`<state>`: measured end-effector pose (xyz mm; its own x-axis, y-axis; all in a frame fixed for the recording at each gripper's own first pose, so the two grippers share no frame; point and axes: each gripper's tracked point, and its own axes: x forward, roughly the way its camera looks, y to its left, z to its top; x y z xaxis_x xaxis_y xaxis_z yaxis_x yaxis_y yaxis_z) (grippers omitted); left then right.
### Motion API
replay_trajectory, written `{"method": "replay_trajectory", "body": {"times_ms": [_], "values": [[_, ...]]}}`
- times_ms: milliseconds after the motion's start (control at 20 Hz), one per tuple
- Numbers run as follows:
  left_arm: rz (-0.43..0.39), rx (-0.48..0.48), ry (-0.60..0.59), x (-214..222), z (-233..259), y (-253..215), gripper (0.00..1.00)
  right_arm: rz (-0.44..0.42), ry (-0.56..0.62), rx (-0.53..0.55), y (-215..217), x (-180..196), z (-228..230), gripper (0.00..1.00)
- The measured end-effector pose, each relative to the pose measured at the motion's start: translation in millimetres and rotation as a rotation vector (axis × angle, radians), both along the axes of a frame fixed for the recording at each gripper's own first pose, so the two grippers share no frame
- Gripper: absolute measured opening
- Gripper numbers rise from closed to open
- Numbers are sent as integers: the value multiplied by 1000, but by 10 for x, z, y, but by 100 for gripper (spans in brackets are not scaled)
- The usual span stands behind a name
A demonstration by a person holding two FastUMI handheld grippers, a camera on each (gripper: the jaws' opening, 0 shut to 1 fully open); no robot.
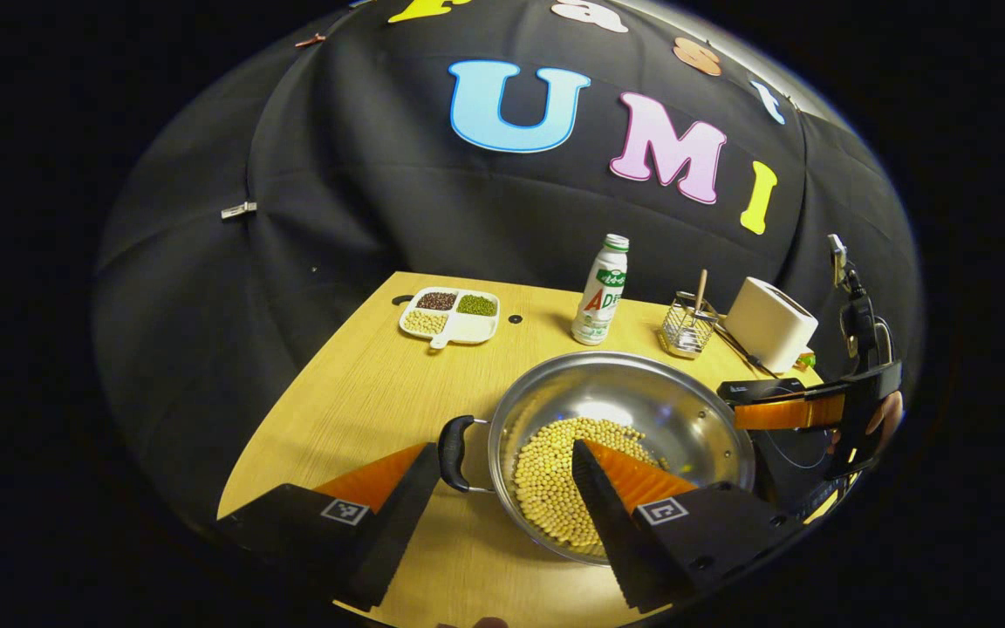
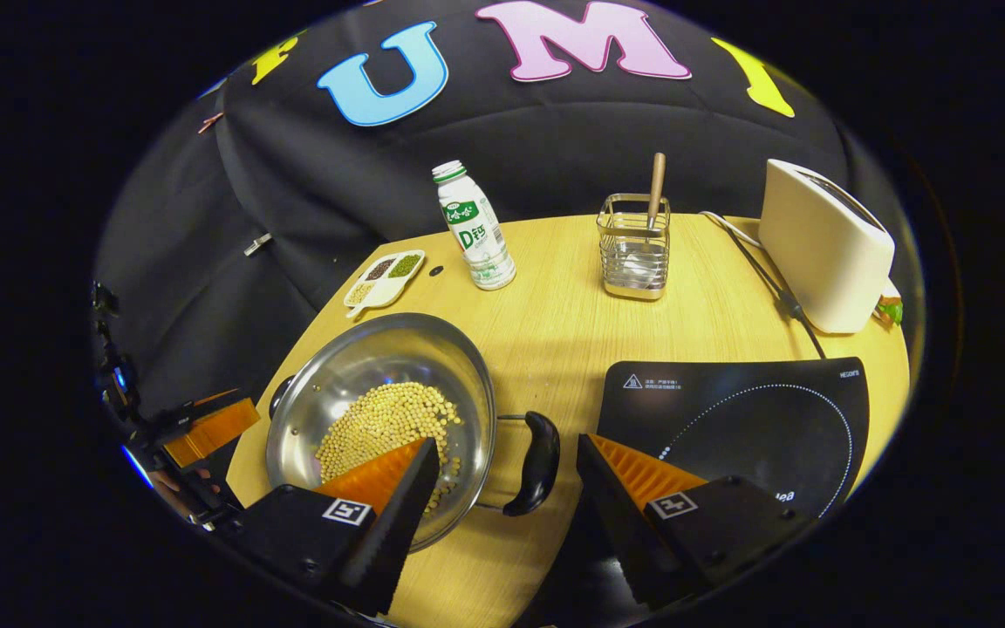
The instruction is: First push the handle of the pot to place it horizontally, then grasp the pot with both hands and set it on the induction cooktop.
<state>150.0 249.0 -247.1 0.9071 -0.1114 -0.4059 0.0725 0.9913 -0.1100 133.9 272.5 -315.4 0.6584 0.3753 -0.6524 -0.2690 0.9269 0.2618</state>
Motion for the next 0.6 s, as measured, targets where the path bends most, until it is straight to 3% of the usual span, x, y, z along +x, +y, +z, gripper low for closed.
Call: {"method": "replay_trajectory", "body": {"times_ms": [300,600], "values": [[-27,-10,33,331,-234,79,96,-20,23,10,115,7,-174,99],[-64,-88,117,497,-581,69,95,-59,0,-31,182,110,-290,97]]}}
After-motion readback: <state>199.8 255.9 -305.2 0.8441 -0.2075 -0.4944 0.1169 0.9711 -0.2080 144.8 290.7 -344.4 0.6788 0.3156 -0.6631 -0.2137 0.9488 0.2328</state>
